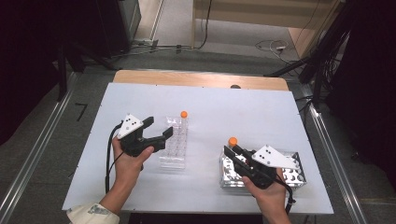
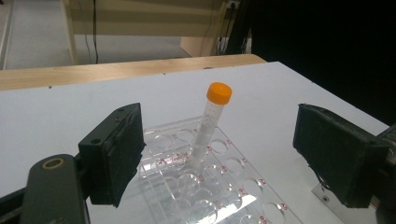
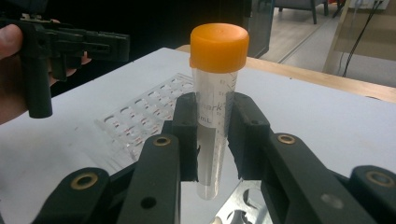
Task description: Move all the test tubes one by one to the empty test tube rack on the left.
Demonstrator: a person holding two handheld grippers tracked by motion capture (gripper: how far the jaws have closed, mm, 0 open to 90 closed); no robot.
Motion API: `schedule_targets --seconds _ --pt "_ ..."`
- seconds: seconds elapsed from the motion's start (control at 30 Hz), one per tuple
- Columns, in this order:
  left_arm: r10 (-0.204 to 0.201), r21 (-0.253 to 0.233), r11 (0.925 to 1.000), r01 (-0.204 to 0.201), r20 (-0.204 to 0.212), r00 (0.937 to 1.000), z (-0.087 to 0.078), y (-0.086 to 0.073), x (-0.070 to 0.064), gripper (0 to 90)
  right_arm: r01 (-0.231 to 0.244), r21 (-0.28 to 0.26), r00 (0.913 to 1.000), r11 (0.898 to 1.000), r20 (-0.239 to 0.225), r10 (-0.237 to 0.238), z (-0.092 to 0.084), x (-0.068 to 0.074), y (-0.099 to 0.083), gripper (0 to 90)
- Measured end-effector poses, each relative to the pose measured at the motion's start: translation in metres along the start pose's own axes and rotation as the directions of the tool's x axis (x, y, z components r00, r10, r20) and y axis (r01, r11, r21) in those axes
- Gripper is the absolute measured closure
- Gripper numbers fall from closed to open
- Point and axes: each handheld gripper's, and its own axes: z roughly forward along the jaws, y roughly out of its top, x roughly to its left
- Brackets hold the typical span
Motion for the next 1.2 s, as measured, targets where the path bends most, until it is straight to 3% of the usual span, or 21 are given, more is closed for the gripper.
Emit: schedule_targets --seconds 0.57,1.2 --pt "0.0 -0.013 0.9999 0.0 0.019 0.9998 0.002 0.004 -0.005 17.2 0.013 0.018 0.9999 1.0 -0.007 -0.013 0.04 0.004 0.014 71.6" --pt "0.026 -0.032 0.9992 -0.023 0.077 0.9967 0.011 0.015 -0.023 17.6 0.009 0.059 0.9999 0.998 -0.01 -0.008 0.083 0.01 0.017 71.6"
